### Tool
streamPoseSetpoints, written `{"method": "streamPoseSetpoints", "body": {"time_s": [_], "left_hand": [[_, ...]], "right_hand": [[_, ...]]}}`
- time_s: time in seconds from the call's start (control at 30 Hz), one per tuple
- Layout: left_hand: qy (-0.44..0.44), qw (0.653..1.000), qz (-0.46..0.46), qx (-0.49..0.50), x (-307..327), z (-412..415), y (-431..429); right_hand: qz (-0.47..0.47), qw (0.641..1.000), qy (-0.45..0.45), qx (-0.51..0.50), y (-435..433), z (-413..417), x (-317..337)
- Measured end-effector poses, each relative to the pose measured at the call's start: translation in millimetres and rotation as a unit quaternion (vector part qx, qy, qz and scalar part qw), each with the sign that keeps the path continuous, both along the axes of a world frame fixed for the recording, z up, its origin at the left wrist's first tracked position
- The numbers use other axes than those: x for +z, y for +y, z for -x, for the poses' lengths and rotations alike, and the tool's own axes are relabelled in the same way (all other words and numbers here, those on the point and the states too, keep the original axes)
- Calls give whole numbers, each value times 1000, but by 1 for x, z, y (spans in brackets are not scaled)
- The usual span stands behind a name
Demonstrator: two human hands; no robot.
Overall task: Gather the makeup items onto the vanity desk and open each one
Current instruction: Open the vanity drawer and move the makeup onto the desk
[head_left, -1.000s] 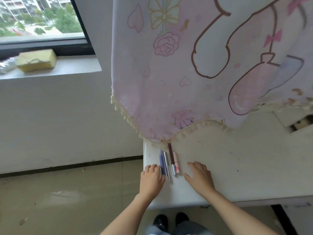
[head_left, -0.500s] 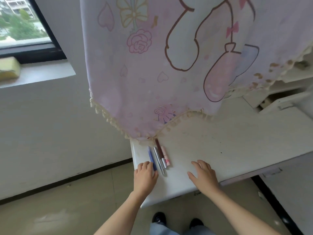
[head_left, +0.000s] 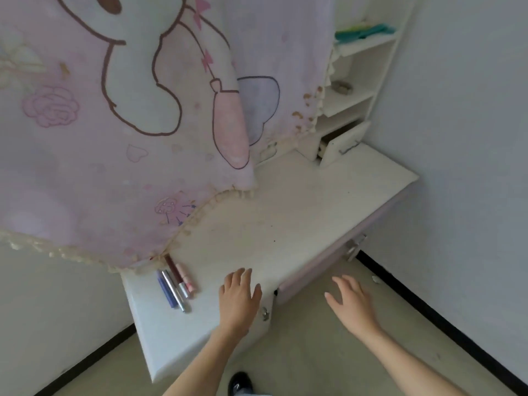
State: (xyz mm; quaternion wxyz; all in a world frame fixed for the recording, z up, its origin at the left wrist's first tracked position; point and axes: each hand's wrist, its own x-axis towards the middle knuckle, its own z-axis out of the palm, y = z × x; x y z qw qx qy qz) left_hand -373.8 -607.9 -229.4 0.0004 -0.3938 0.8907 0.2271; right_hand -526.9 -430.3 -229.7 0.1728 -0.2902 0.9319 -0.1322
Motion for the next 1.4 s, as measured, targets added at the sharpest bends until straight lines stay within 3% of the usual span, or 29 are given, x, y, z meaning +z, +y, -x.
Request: {"method": "streamPoseSetpoints", "body": {"time_s": [0.27, 0.43, 0.63, 0.83, 1.2, 1.3, 1.4], "left_hand": [[-37, 996, -16, -82, 1, 113, 158], [-22, 994, -31, -99, 12, 158, 227], [-20, 998, -54, -36, 8, 185, 230], [20, 988, -124, 94, -20, 226, 197], [121, 894, -285, 323, -45, 299, 171], [151, 849, -313, 397, -51, 306, 173], [202, 784, -348, 473, -56, 317, 174]], "right_hand": [[36, 992, 14, -118, 174, 83, 4], [28, 988, -3, -150, 237, 121, 3], [59, 992, -30, -105, 225, 162, 0], [69, 996, -50, -40, 173, 222, -5], [73, 973, -221, 8, 81, 292, -6], [92, 948, -304, -27, 57, 303, -17], [108, 904, -404, -86, 34, 312, -30]]}}
